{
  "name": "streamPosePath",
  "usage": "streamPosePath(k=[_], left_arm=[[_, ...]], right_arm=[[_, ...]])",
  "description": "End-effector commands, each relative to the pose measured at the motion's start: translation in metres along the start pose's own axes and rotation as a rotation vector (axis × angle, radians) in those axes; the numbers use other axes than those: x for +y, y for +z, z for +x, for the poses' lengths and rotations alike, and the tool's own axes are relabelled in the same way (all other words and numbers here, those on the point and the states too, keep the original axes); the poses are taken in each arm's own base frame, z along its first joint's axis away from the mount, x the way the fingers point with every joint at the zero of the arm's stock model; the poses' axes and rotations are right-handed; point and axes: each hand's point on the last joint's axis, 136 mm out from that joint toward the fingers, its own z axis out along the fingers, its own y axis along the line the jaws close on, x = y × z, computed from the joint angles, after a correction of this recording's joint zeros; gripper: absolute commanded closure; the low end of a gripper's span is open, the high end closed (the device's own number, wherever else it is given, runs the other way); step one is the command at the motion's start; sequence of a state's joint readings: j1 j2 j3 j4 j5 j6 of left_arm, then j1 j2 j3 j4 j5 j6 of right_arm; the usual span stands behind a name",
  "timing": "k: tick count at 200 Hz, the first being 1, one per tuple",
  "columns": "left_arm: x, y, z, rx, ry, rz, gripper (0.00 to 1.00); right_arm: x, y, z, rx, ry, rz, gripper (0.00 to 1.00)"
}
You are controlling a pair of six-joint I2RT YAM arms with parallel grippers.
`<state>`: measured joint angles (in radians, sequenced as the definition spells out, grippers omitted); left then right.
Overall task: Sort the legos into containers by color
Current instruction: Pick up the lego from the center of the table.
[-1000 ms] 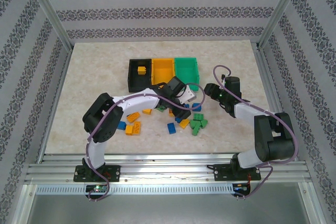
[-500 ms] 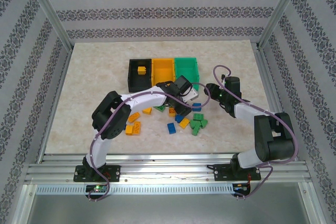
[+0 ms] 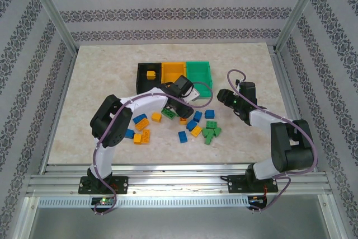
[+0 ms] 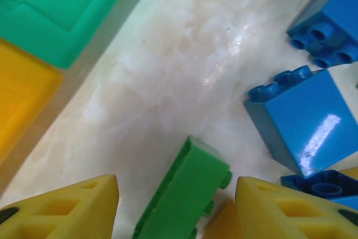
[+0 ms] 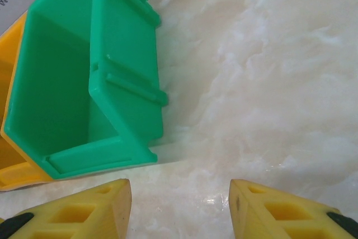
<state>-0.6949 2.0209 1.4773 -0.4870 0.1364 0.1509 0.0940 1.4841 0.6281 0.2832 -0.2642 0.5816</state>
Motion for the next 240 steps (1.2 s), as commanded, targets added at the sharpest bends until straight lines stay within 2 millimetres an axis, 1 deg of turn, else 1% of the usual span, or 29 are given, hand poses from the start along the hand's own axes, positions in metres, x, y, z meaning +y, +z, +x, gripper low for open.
streamPosePath(k=[1,20,38,78,107,119,130,140,151,165,181,193,216,229,240], left_arm=[[0.007,-0.010,-0.002,-0.002,0.018,-0.027,0.44],[0.010,0.001,0.008,0.053,0.026,-0.035,0.46],[0.006,0.007,0.016,0.083,0.023,-0.012,0.49],[0.004,0.007,0.026,0.098,0.015,-0.010,0.52],[-0.002,0.000,0.025,0.078,0.017,0.018,0.57],[-0.006,-0.003,0.025,0.068,0.024,0.038,0.56],[-0.007,-0.006,0.025,0.064,0.027,0.044,0.52],[-0.006,-0.007,0.026,0.062,0.032,0.038,0.49],[-0.003,-0.008,0.025,0.059,0.034,0.024,0.49],[0.000,-0.007,0.023,0.049,0.032,0.016,0.54],[-0.001,-0.008,0.016,0.029,0.025,0.022,0.64],[-0.001,-0.008,0.011,0.017,0.021,0.028,0.66],[0.001,-0.005,0.011,0.030,0.035,0.026,0.72],[0.003,-0.006,0.009,0.027,0.038,0.019,0.76],[0.004,-0.009,0.007,0.019,0.037,0.014,0.77]], right_arm=[[0.004,0.003,-0.002,-0.002,0.011,-0.025,0.50],[0.005,0.002,-0.002,0.000,0.011,-0.028,0.50],[0.004,0.002,-0.001,0.000,0.009,-0.022,0.50],[0.004,0.002,-0.002,0.001,0.012,-0.023,0.50],[0.004,0.004,-0.001,0.006,0.017,-0.024,0.50],[0.004,0.004,-0.001,0.006,0.016,-0.025,0.50],[0.004,0.003,-0.001,0.003,0.014,-0.022,0.50],[0.003,0.003,-0.002,0.001,0.013,-0.021,0.50],[0.004,0.003,0.000,0.006,0.015,-0.023,0.50],[0.004,0.003,0.000,0.007,0.018,-0.026,0.50],[0.004,0.004,0.000,0.007,0.018,-0.024,0.50],[0.004,0.004,0.000,0.008,0.020,-0.024,0.50],[0.004,0.002,-0.001,0.004,0.017,-0.024,0.50],[0.003,0.002,-0.002,-0.002,0.013,-0.018,0.50],[0.003,0.001,-0.002,-0.002,0.013,-0.017,0.50]])
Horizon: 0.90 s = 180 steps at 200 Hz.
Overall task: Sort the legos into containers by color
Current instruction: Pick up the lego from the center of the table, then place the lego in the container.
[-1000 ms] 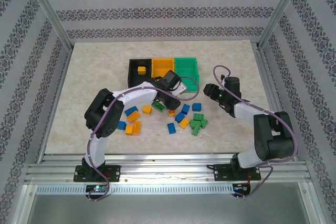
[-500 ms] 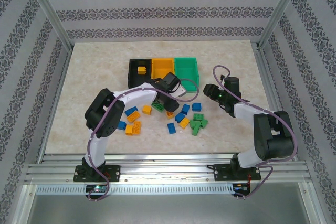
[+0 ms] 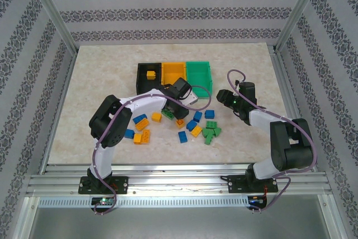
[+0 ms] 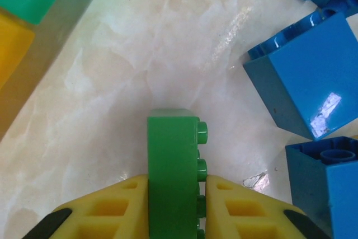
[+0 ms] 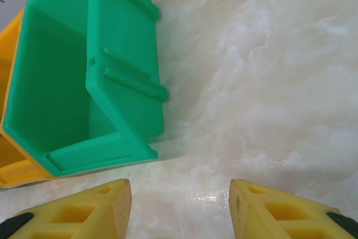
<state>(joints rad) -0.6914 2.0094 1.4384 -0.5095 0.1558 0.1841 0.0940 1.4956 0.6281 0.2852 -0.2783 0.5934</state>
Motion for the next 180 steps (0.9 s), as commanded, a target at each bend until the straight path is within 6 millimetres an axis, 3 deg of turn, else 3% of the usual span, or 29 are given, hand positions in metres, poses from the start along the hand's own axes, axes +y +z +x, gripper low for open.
streamPosePath(k=[1,43,111,128,142,161,180], left_arm=[[0.008,-0.012,-0.011,-0.028,0.011,-0.013,0.77],[0.029,-0.044,-0.034,-0.151,-0.029,-0.094,0.77],[0.110,-0.099,-0.076,-0.367,-0.257,-0.293,0.76],[0.131,-0.102,-0.082,-0.376,-0.324,-0.333,0.64],[0.133,-0.106,-0.093,-0.397,-0.351,-0.320,0.62],[0.125,-0.110,-0.104,-0.440,-0.363,-0.263,0.40],[0.107,-0.107,-0.107,-0.441,-0.332,-0.194,0.39]], right_arm=[[0.003,-0.001,-0.005,-0.017,-0.001,-0.011,0.50],[0.004,0.000,-0.004,-0.012,0.002,-0.014,0.50],[0.003,0.000,-0.005,-0.017,0.001,-0.012,0.50],[0.004,0.000,-0.005,-0.015,0.003,-0.013,0.50],[0.003,0.000,-0.005,-0.014,0.005,-0.013,0.50],[0.004,-0.001,-0.006,-0.016,0.002,-0.015,0.50],[0.004,-0.001,-0.006,-0.019,0.001,-0.014,0.50]])
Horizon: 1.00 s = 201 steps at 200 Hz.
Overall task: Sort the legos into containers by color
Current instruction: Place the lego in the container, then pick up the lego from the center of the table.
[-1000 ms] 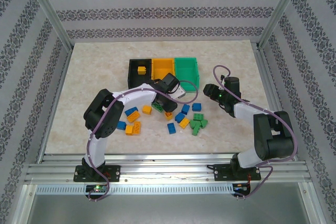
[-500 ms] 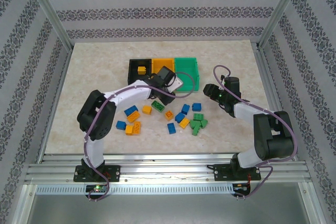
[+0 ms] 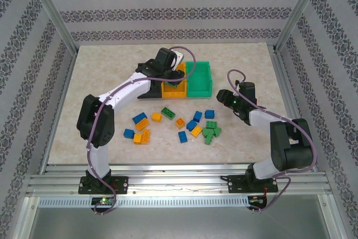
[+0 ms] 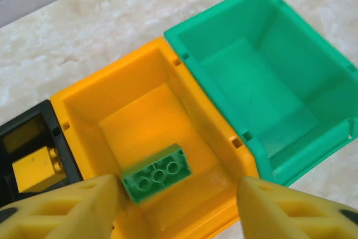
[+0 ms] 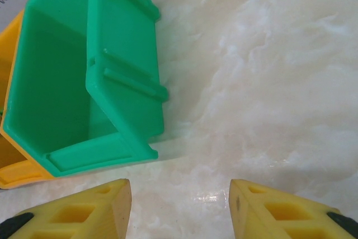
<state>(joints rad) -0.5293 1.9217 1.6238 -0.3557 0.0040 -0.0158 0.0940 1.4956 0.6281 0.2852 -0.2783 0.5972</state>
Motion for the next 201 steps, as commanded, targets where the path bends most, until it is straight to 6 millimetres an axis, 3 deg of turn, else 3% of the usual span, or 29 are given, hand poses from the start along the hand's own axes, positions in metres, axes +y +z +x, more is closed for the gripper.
streamPosePath(k=[1,16,44,91,124,173,201], left_arm=[[-0.022,-0.001,-0.006,-0.016,-0.025,0.092,0.39],[-0.048,-0.004,0.005,0.018,0.038,0.173,0.39],[-0.096,-0.002,0.045,0.138,0.156,0.315,0.39],[-0.145,0.007,0.109,0.301,0.152,0.453,0.38],[-0.164,0.012,0.135,0.359,0.160,0.457,0.38],[-0.174,0.023,0.150,0.420,0.143,0.454,0.38],[-0.178,0.028,0.148,0.425,0.132,0.453,0.39]], right_arm=[[0.004,-0.002,-0.006,-0.019,-0.003,-0.014,0.50],[0.004,-0.001,-0.005,-0.017,-0.001,-0.013,0.50],[0.005,0.000,-0.005,-0.014,0.010,-0.024,0.50],[0.004,0.000,-0.005,-0.019,0.015,-0.024,0.50],[0.004,0.000,-0.005,-0.020,0.016,-0.020,0.50],[0.004,0.002,-0.004,-0.013,0.024,-0.025,0.50],[0.005,0.002,-0.004,-0.014,0.021,-0.028,0.50]])
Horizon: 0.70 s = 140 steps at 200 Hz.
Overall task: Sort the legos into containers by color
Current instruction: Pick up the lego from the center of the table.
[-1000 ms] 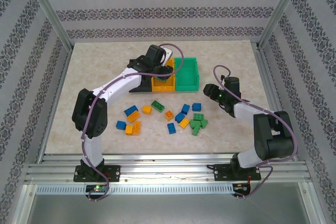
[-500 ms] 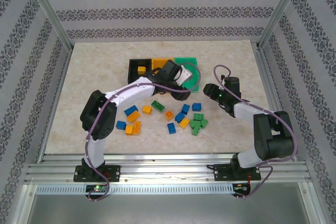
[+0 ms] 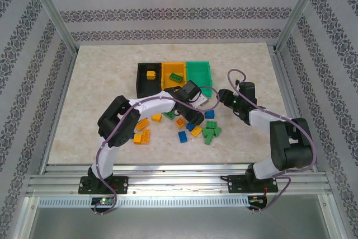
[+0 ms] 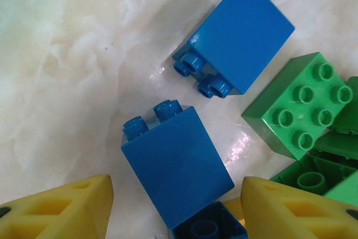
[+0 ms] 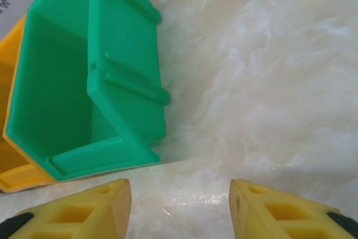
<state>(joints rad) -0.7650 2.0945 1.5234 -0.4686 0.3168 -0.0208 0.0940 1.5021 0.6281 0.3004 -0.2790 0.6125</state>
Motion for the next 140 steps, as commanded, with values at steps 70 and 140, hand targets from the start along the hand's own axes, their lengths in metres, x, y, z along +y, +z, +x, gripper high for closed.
streamPosePath(k=[70,140], left_arm=[[0.000,0.011,-0.008,0.045,-0.034,-0.040,0.52],[0.004,-0.001,-0.024,-0.036,-0.048,-0.072,0.67]], right_arm=[[0.003,0.000,-0.004,-0.010,0.006,-0.015,0.50],[0.003,0.001,-0.003,-0.004,0.012,-0.021,0.49]])
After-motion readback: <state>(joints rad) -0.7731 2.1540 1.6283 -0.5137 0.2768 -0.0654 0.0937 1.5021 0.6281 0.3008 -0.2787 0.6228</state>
